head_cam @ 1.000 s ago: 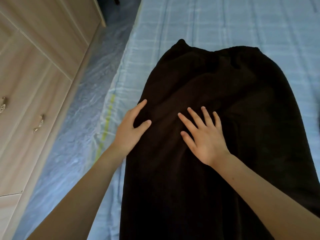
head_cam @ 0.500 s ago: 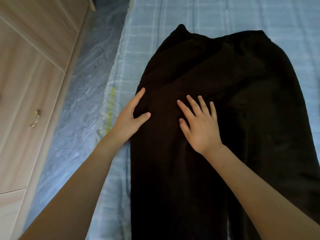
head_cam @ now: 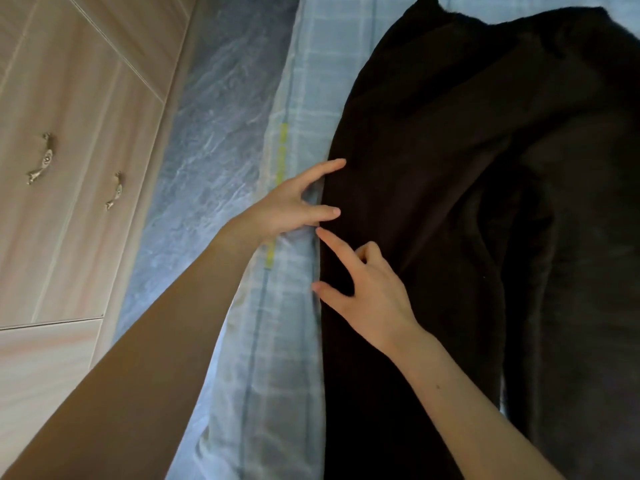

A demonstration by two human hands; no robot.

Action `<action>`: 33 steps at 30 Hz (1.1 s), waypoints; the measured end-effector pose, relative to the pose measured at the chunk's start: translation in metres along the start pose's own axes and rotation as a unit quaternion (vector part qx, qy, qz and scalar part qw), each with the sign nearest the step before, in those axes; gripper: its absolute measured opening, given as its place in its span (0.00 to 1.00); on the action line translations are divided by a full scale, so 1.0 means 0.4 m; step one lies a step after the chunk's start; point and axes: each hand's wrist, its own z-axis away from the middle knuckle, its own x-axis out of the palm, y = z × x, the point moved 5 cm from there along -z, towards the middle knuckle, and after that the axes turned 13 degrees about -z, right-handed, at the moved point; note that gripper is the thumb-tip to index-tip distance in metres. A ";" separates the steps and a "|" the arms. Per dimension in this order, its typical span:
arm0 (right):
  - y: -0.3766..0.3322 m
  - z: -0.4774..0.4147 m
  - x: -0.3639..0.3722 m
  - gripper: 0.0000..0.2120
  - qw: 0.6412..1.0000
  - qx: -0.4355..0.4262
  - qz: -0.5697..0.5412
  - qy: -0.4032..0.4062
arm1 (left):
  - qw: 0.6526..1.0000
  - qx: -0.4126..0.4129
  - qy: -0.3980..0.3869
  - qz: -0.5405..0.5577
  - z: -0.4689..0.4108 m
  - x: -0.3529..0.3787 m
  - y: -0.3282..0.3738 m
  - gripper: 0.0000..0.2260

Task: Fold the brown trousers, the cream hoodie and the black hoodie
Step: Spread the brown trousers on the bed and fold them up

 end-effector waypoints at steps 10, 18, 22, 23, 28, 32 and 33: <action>-0.004 -0.021 -0.058 0.34 0.987 0.059 -0.085 -0.120 | 0.997 0.009 0.001 0.077 0.005 0.010 -0.012 0.32; 0.026 0.059 -0.123 0.35 0.946 0.025 -0.322 -0.037 | 0.984 0.069 0.026 0.160 0.012 0.062 0.058 0.34; 0.048 0.124 -0.188 0.36 0.909 0.006 -0.415 -0.029 | 0.981 0.093 0.010 0.169 0.004 0.123 0.156 0.34; 0.057 0.143 -0.209 0.36 0.902 0.003 -0.431 -0.028 | 0.981 0.100 0.003 0.165 -0.002 0.144 0.183 0.34; 0.112 0.252 -0.343 0.36 0.873 -0.007 -0.487 -0.001 | 0.981 0.118 -0.029 0.152 -0.033 0.287 0.318 0.34; 0.180 0.358 -0.477 0.36 0.867 -0.011 -0.496 0.036 | 0.977 0.134 -0.047 0.157 -0.067 0.440 0.441 0.34; 0.205 0.384 -0.511 0.36 0.872 -0.010 -0.487 0.045 | 0.978 0.140 -0.048 0.148 -0.080 0.482 0.474 0.34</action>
